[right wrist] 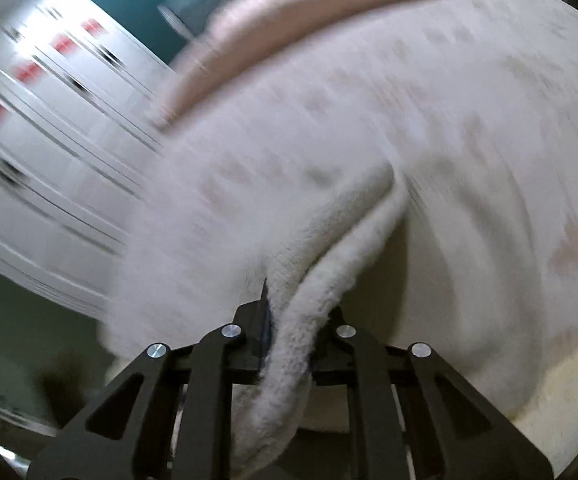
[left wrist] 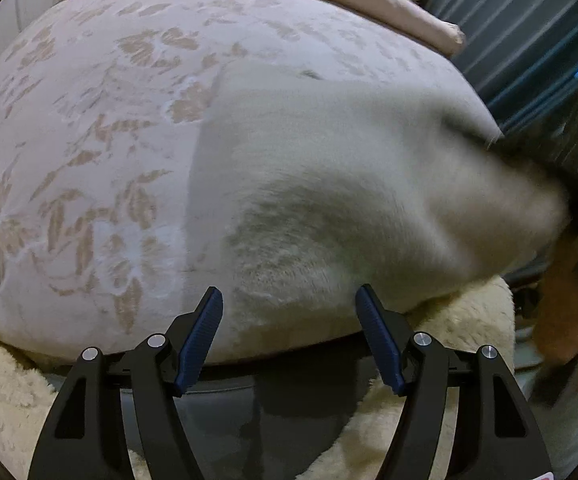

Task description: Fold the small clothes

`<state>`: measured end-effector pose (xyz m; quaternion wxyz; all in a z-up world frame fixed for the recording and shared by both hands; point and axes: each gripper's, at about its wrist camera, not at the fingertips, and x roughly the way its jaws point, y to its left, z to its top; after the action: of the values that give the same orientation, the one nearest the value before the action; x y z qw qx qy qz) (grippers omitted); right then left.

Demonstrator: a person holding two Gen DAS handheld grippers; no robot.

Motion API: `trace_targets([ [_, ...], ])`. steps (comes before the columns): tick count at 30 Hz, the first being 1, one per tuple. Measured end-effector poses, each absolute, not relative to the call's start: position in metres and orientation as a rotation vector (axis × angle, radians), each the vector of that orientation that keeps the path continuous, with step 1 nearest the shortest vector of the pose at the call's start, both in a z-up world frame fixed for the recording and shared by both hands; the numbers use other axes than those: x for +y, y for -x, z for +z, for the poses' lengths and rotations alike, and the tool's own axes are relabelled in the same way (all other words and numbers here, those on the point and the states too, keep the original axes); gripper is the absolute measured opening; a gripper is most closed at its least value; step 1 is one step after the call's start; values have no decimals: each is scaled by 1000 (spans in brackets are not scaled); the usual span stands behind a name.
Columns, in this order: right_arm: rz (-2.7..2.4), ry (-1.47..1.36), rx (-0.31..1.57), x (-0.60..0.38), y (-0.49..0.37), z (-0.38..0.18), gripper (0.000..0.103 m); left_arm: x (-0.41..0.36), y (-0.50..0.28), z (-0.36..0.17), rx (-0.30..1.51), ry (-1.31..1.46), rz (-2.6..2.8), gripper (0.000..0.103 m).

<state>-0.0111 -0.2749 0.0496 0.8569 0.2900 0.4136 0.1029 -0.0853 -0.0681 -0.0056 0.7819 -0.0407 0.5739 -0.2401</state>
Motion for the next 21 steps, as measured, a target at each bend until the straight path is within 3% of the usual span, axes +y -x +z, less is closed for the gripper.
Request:
trace_targets([
  [4,215,-650,718,-313,18,85,13,-85,83,-12,1243,37,-554,71],
  [9,-22,-623,1059,-349,3,-22,15,-106,79,-30,1259,-27,-553,71],
  [11,-18,-662,1040,-350,14,-28,20,-113,79,-33,1252,-87,-535,71],
  [14,-22,-668,974,-351,29,-11,41,-112,77,-39,1269,-104,-520,68],
  [16,-20,-657,945,-351,39,0,52,-110,76,-42,1287,-101,-511,54],
  [18,-6,-638,952,-347,49,2,59,-108,77,-41,1284,-110,-515,46],
  [21,34,-617,1021,-336,52,-13,61,-108,84,-38,1257,-145,-518,35],
])
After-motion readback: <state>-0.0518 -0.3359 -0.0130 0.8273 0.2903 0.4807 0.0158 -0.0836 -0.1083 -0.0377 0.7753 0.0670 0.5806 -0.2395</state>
